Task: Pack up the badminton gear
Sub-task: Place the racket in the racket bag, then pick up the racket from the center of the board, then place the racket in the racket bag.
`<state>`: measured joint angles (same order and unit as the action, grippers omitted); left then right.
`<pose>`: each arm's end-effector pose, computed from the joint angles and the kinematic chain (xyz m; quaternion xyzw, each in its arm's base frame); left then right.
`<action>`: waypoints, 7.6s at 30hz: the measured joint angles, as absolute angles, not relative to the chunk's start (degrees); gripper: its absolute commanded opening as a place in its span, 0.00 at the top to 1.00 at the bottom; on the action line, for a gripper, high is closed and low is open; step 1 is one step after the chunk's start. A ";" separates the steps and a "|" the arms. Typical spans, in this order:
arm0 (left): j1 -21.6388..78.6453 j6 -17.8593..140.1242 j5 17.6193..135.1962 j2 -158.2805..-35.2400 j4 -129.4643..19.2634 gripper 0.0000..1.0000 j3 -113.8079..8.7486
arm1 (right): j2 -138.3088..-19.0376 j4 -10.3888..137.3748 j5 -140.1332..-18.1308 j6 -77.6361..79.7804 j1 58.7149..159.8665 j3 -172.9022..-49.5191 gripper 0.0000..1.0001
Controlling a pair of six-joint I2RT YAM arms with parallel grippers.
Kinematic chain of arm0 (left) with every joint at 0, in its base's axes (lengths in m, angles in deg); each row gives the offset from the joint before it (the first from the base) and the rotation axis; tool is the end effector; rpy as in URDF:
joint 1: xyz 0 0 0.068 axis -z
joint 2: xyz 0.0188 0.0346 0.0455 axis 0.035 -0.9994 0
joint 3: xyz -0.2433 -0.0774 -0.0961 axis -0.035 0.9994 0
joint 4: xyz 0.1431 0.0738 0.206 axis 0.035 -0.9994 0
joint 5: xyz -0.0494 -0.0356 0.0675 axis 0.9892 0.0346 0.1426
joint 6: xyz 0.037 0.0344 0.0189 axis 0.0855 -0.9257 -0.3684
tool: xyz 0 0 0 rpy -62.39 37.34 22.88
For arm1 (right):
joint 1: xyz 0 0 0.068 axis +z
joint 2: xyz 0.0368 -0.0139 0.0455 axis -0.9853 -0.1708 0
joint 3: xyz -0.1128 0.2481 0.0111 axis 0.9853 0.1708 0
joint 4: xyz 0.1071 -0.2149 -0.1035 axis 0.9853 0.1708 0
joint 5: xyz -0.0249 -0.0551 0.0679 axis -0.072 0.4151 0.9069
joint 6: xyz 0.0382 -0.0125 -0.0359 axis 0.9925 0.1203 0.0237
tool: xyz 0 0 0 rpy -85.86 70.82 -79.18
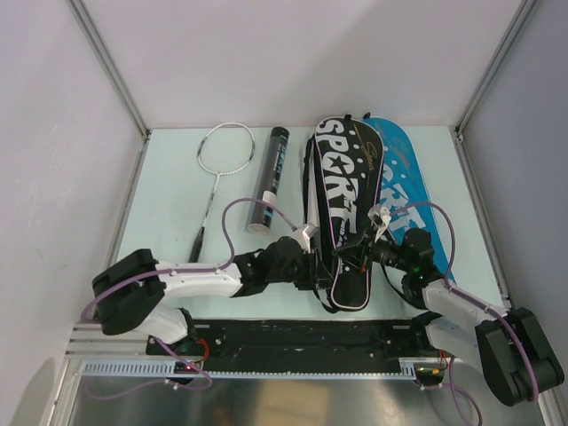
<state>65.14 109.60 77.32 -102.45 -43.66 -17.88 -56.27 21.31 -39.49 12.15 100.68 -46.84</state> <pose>0.1271 -0.2636 0.1942 0.0632 0.8620 -0.4711 0.1761 0.1691 0.0912 0.1893 -0.2842 0.6735 0.4830 0.4819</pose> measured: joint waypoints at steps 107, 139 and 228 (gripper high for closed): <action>0.92 68.75 64.16 -110.02 -95.25 0.34 -34.47 | -38.15 19.68 -54.48 33.15 93.90 -38.17 1.00; 0.59 77.69 67.02 -91.13 -96.82 1.00 -26.42 | -36.95 19.57 -54.68 33.72 93.64 -38.17 1.00; 85.27 102.00 21.73 -76.01 -117.98 1.00 -39.01 | -34.78 32.66 -64.47 30.79 98.60 -42.17 1.00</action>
